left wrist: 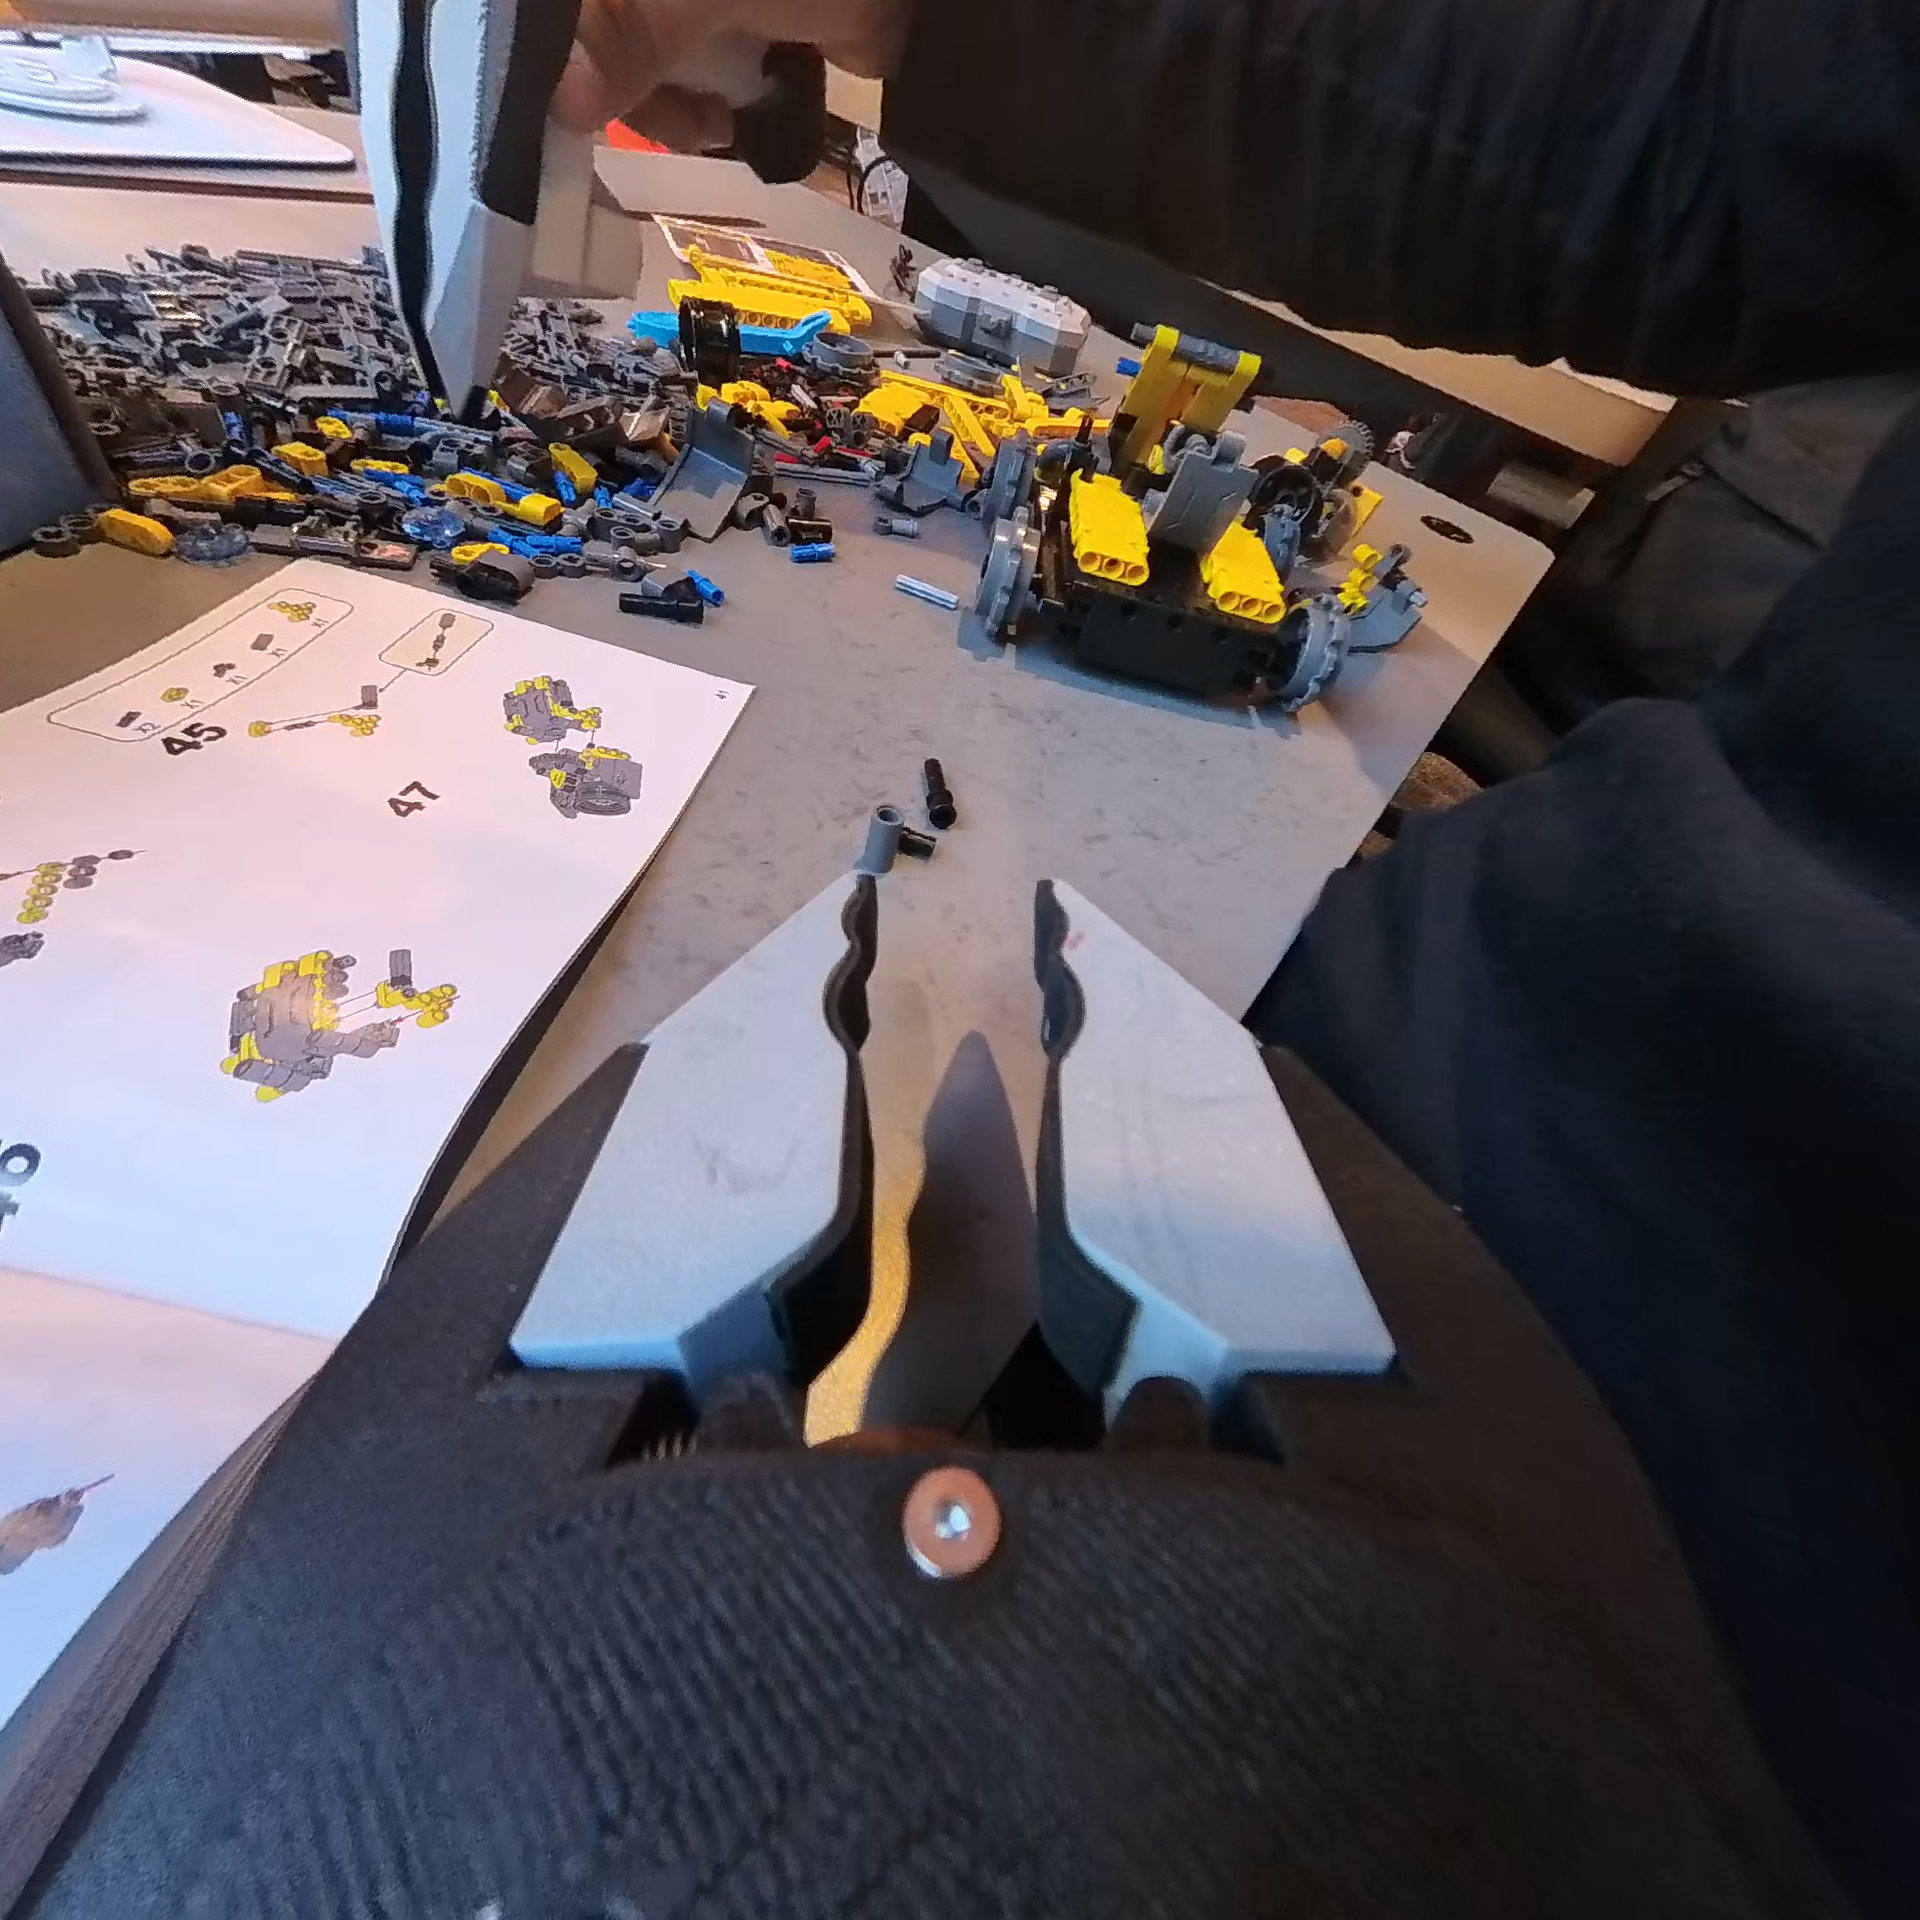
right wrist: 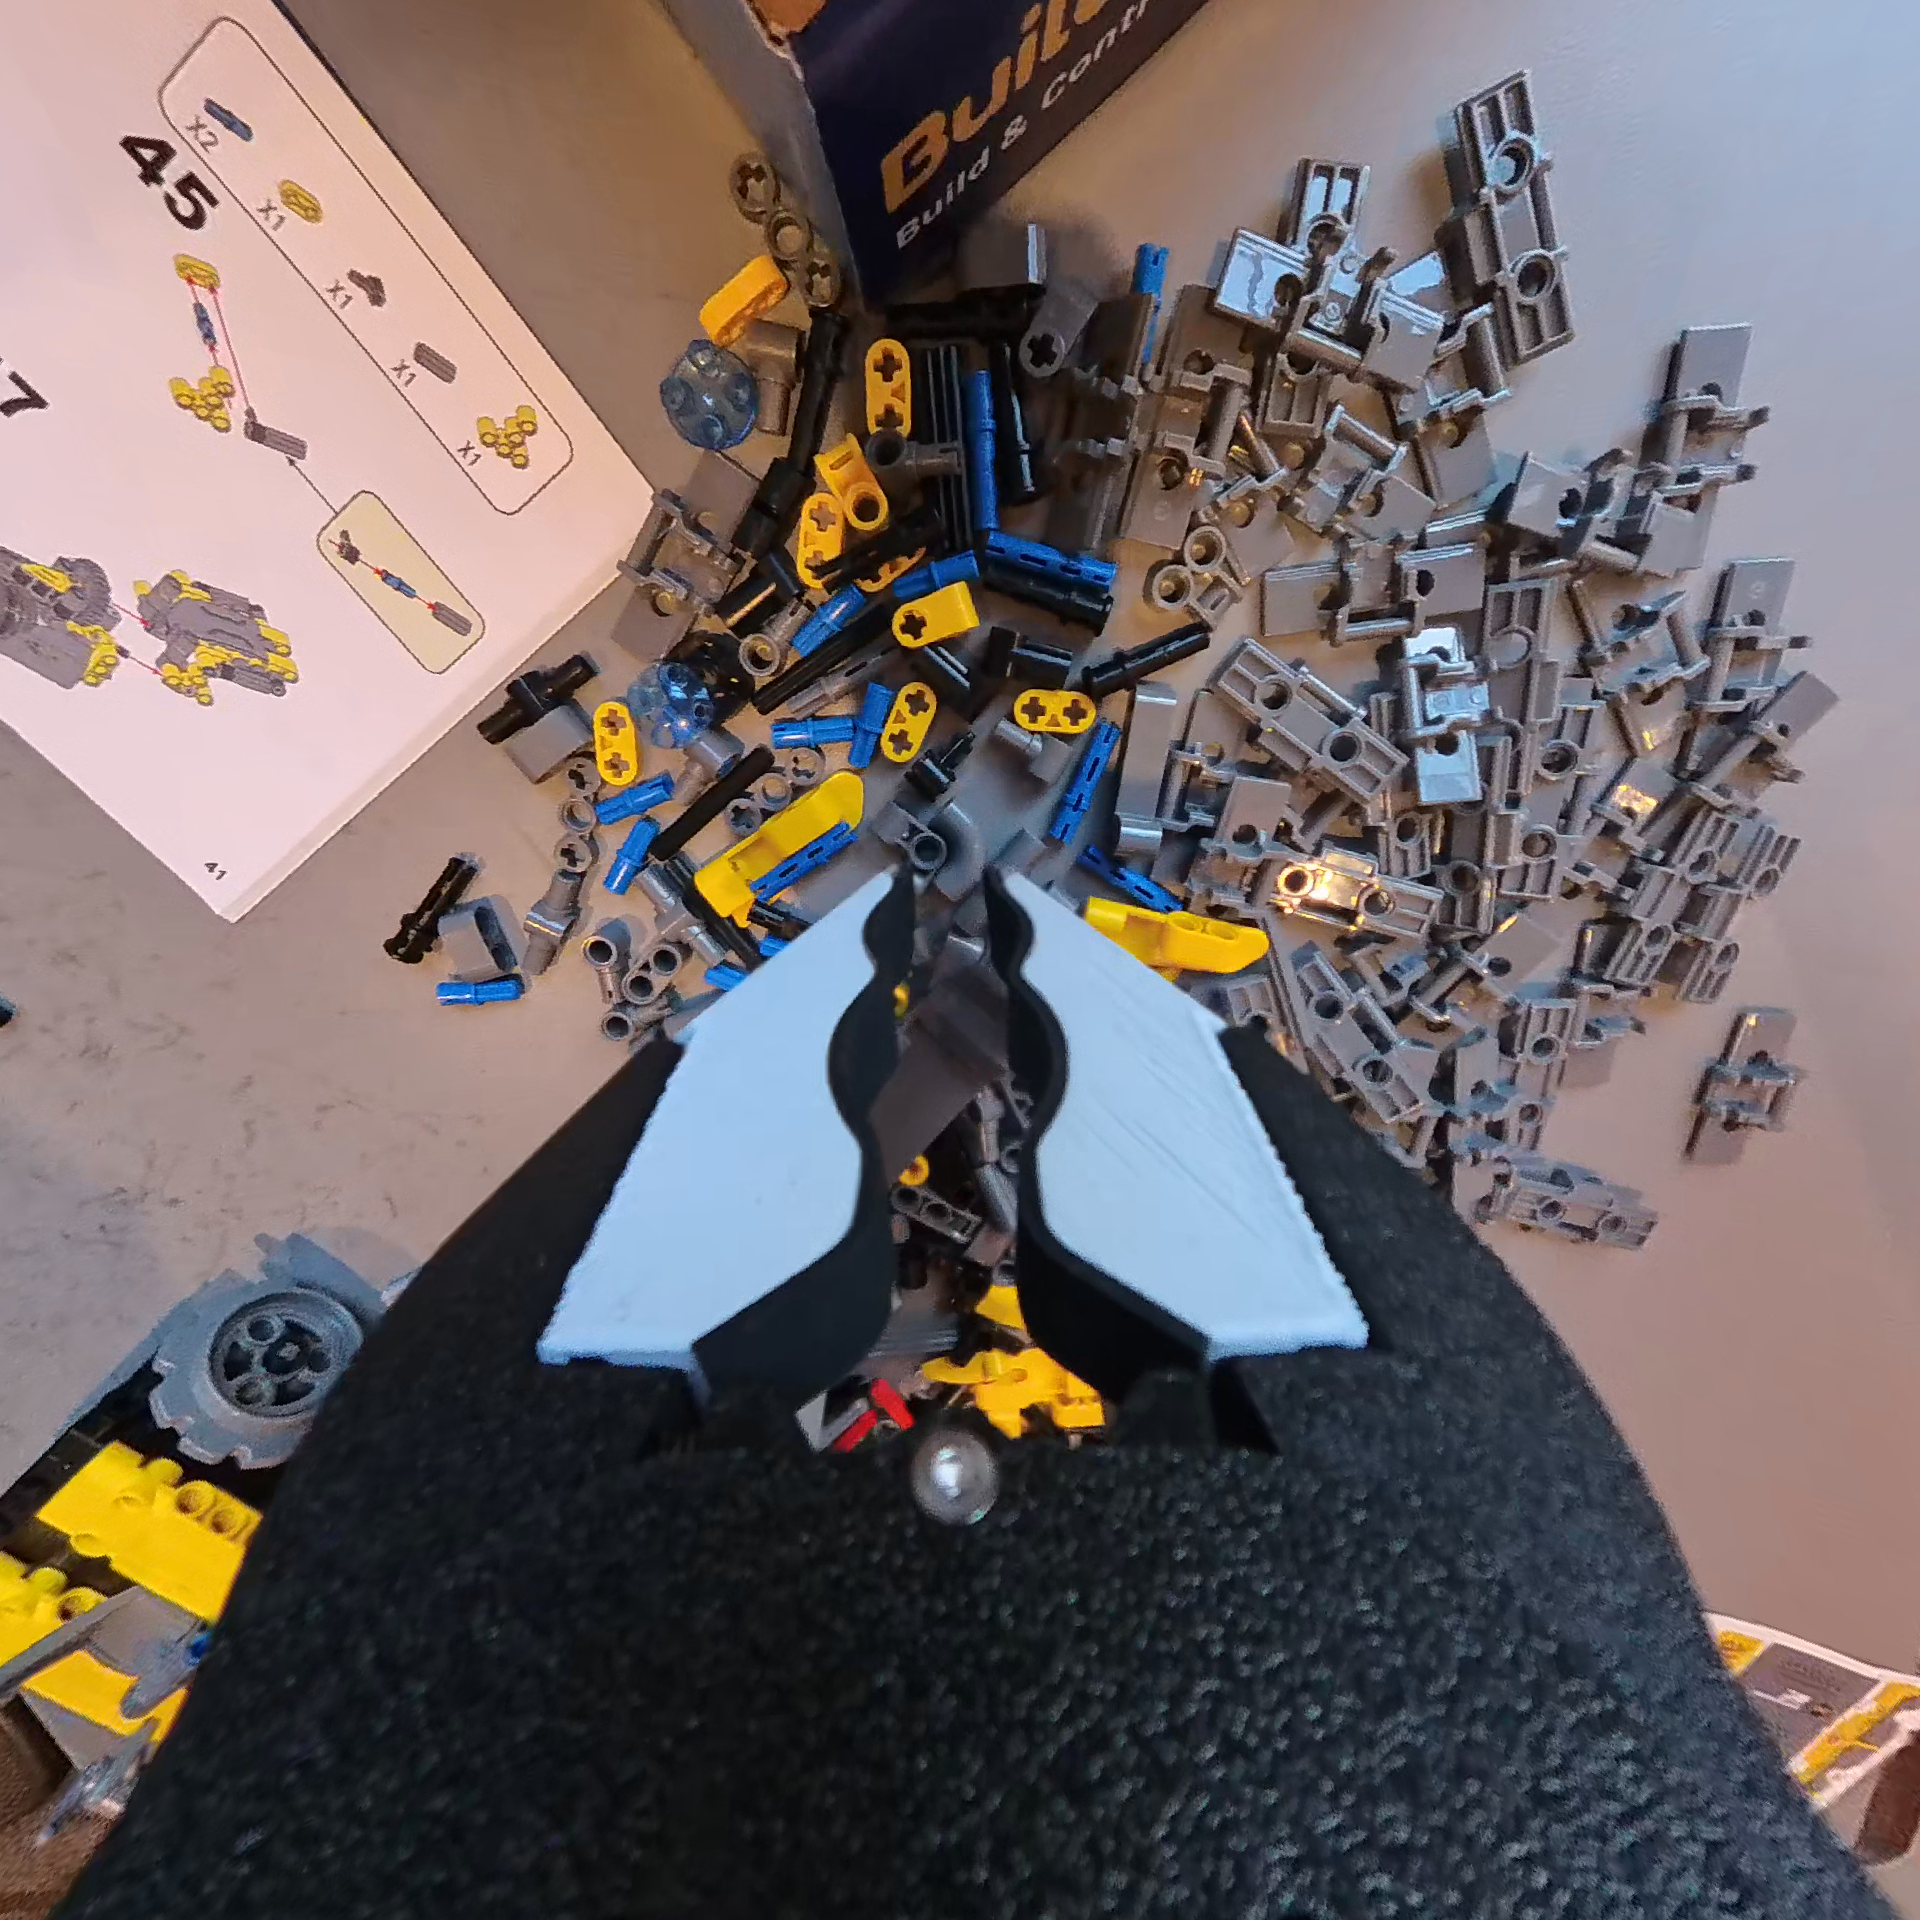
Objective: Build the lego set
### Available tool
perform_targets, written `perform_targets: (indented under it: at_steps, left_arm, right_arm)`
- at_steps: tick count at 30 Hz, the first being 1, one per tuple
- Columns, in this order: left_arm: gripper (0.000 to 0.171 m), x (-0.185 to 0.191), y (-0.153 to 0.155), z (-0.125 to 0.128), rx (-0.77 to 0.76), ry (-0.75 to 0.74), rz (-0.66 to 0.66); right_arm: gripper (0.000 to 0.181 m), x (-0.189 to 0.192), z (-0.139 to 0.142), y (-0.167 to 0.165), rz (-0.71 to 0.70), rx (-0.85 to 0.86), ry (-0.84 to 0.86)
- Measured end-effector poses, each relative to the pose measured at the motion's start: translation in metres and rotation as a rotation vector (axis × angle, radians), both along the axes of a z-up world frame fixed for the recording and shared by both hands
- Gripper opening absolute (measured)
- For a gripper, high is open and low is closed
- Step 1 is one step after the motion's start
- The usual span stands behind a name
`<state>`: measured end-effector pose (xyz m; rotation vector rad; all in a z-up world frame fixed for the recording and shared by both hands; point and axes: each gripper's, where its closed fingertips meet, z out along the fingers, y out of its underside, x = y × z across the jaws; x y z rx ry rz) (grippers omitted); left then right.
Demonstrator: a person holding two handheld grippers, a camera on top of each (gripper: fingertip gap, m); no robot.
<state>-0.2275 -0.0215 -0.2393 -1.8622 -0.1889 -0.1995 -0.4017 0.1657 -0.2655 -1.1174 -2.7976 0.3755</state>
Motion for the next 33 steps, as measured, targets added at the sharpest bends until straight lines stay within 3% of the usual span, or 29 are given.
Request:
perform_targets:
  at_steps: [9,20,33]
  left_arm:
    - [0.029,0.001,0.0,0.0,-0.002,0.005,-0.001]
    - [0.029,0.001,-0.001,0.001,0.004,-0.003,-0.003]
    - [0.029,0.0,-0.001,0.001,0.009,-0.012,-0.002]
  right_arm:
    - [0.02,0.002,-0.008,-0.002,-0.004,0.035,-0.001]
    - [0.015,0.004,-0.014,-0.007,0.014,0.042,-0.012]
    - [0.015,0.01,-0.007,-0.014,-0.014,-0.06,-0.015]
